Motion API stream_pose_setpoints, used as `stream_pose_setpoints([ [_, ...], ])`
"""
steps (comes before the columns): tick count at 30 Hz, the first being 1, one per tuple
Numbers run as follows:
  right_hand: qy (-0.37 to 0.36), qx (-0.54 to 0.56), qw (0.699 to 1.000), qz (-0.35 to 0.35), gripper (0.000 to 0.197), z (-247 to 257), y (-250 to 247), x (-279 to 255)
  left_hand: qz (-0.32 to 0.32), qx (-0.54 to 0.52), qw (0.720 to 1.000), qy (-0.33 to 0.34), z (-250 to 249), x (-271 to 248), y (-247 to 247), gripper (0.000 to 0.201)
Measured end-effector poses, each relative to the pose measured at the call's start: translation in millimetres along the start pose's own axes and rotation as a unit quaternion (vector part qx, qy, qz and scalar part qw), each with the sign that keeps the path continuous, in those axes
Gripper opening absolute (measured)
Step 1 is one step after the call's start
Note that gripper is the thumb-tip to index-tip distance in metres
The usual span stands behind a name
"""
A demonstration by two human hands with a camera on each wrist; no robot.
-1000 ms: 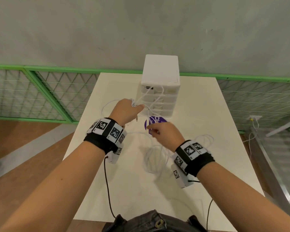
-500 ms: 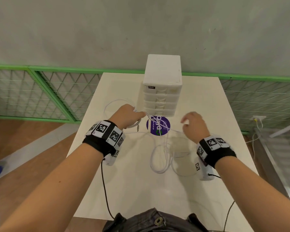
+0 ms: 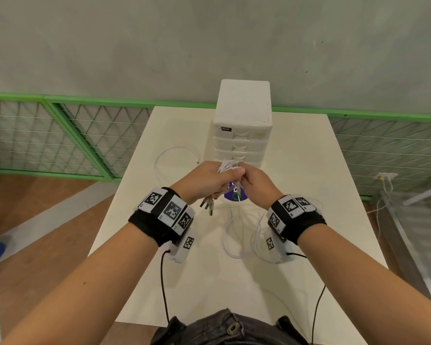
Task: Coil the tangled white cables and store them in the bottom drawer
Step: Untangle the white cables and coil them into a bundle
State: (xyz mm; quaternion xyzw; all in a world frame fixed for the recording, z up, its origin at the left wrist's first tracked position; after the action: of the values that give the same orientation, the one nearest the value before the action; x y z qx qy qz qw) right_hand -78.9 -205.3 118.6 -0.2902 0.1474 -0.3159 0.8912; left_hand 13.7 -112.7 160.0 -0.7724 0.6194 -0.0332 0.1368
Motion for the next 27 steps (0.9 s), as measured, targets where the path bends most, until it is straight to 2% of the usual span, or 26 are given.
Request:
stream_pose_setpoints([
  [4,0.048,0.011,0.998,0.025,0.024,-7,13,5,-0.018,-0.025,0.999,0.039,-6,1,-3,0.032],
  [7,0.074,-0.028,0.994,0.068,0.02,-25,29,2,-0.057,-0.13,0.986,0.087,-16,5,-15,0.031],
  [9,0.068,-0.039,0.994,0.08,0.019,-33,40,-4,-0.093,-0.192,0.971,0.106,-24,11,-23,0.032],
  [13,0.065,0.002,0.996,0.067,0.016,-29,51,-11,-0.144,-0.227,0.954,0.13,-29,20,-28,0.033],
  [18,0.06,-0.052,0.989,0.124,0.03,-14,59,-24,-0.165,-0.332,0.92,0.13,-19,27,-27,0.02],
  [22,0.07,-0.085,0.983,0.145,0.04,-16,50,-28,-0.245,-0.339,0.899,0.125,-6,31,-38,0.006],
  [24,0.077,-0.085,0.982,0.153,0.037,-20,45,-27,-0.299,-0.328,0.886,0.133,-2,33,-49,0.004],
  [26,0.07,-0.071,0.984,0.149,0.031,-18,40,-26,-0.343,-0.294,0.881,0.142,2,34,-58,0.015],
  [27,0.056,-0.076,0.985,0.146,0.029,-14,39,-25,-0.358,-0.25,0.887,0.151,3,33,-61,0.02],
])
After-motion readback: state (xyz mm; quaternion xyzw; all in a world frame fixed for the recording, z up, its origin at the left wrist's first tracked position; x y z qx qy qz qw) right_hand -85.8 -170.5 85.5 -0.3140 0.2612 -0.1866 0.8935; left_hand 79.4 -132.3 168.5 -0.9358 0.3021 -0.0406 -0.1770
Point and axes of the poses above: each hand's wrist, its own x-axis towards the middle knuckle, its own y-axis out of the palm, z = x × y, the point moved 4 cm from there along x, towards the middle knuckle, and after that the axes turned 10 degrees about y, right-handed, at the moved point
